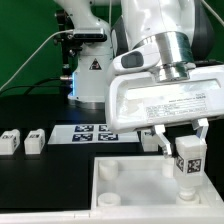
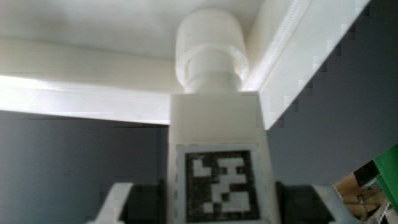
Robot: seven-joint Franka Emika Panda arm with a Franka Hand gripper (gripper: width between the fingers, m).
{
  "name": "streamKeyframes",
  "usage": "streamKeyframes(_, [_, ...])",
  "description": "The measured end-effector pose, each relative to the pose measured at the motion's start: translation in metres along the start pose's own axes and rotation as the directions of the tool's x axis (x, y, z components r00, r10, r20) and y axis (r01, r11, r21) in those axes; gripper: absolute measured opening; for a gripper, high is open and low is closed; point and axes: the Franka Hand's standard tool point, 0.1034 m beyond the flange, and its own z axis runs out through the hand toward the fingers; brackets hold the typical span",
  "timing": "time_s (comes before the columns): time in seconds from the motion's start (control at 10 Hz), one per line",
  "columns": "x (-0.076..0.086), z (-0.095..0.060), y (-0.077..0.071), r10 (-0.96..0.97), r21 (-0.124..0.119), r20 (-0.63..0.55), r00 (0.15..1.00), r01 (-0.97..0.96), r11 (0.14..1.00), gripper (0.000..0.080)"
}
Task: Assemble one leg
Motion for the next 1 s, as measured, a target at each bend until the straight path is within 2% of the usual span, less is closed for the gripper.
streamKeyframes(0.3, [-0.0072,0.0091,-0.0022,0.003,0.003,0.016,1.0,-0.003,1.0,0.0293])
streamKeyframes(1.0, [-0.0079,0.0099,-0.0012,0.009,0.001,0.015,1.0,-0.009,1.0,0.0293])
